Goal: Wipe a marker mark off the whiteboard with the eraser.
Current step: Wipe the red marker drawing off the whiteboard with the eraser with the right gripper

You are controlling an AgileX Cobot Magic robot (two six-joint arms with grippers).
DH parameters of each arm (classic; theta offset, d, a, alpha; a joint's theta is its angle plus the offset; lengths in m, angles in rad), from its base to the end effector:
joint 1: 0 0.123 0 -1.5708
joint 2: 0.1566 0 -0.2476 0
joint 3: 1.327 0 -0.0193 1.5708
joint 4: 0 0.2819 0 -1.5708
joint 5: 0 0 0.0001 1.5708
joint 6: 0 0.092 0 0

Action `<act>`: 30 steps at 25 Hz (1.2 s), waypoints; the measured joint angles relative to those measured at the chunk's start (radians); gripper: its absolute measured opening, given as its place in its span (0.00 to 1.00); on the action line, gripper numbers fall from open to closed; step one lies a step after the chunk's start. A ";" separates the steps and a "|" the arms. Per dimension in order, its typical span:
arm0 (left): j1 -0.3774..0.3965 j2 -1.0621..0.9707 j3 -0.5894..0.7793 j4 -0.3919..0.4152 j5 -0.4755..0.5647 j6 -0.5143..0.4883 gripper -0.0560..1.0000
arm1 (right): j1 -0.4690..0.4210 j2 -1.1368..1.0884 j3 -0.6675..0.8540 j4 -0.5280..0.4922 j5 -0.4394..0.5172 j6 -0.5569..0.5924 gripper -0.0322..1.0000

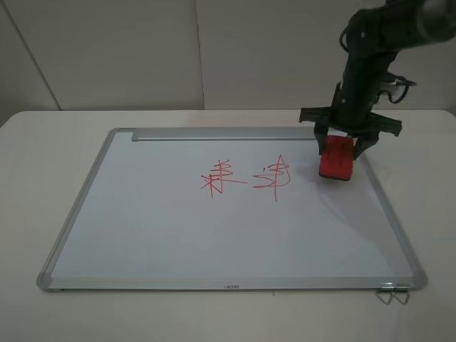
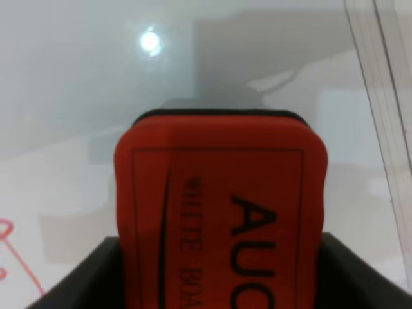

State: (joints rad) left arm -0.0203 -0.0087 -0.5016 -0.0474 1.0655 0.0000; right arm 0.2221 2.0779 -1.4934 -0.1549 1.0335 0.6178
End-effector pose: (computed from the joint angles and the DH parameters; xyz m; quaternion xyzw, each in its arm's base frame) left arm 0.0592 -0.0050 0.2925 0.0097 0.8515 -0.0290 0.5235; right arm 0.4061 0.0792 0.1094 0.1584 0.9849 -0.0533 0.0456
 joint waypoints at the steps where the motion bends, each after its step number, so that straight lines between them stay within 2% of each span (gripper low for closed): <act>1: 0.000 0.000 0.000 0.000 0.000 0.000 0.79 | 0.012 -0.001 -0.014 0.003 0.025 -0.035 0.52; 3: 0.000 0.000 0.000 0.000 0.000 0.000 0.79 | 0.040 -0.002 -0.037 0.003 0.063 -0.099 0.52; 6: 0.000 0.000 0.000 0.000 0.000 0.000 0.79 | 0.096 -0.001 -0.057 0.003 0.076 -0.136 0.52; 12: 0.000 0.000 0.000 0.000 0.000 0.000 0.79 | 0.237 0.026 -0.129 0.000 0.070 -0.145 0.52; 19: 0.000 0.000 0.000 0.000 0.000 0.000 0.79 | 0.392 0.143 -0.314 0.004 0.074 -0.145 0.52; 26: 0.000 0.000 0.000 0.000 0.000 0.000 0.79 | 0.468 0.296 -0.509 0.024 0.124 -0.145 0.52; 30: 0.000 0.000 0.000 0.000 0.000 0.000 0.79 | 0.478 0.358 -0.551 0.040 0.146 -0.145 0.52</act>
State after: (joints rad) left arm -0.0203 -0.0087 -0.5016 -0.0474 1.0655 0.0000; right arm 0.7003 2.4358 -2.0441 -0.1144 1.1796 0.4728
